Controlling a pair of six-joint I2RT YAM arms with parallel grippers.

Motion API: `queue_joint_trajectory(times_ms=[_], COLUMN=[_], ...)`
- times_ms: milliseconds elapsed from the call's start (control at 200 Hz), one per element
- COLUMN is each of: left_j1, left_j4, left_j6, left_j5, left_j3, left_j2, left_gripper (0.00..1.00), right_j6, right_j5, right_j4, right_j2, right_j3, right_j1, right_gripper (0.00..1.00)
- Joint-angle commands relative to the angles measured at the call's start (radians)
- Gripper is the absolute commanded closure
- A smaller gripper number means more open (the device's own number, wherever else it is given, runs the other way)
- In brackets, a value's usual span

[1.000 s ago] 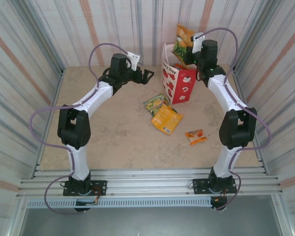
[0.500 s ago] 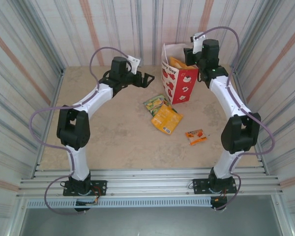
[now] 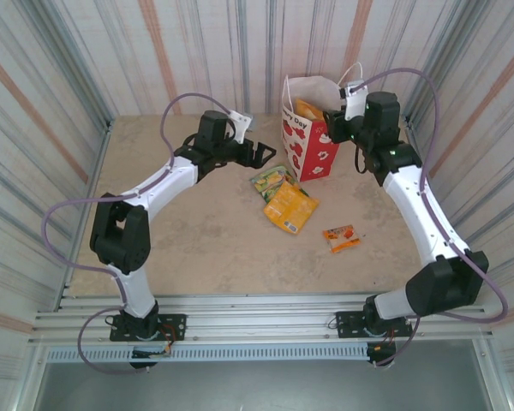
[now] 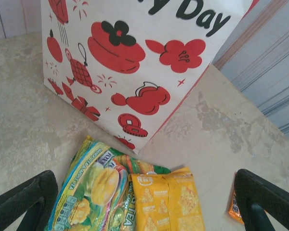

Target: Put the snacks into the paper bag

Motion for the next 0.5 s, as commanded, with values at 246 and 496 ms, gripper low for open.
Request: queue_joint_trajectory(times_ms=[246,496], left_j1=[0.013,0.027], left_j4=[-0.102,-0.104], left_j6=[-0.022,-0.046], left_j5=[0.027,0.044], left_j3=[0.128,0.221], left_j2=[0.042,0.108], left_gripper=[0.02,0.02], right_j6=[0.004,0.009], right_j5=[-0.162,-0.173], right_j4=[-0.425,-0.707], right_j2=[0.408,0.774], right_j3=[0.556,1.078], right_j1=[-0.041,-0.062], right_gripper=[0.42,0.43])
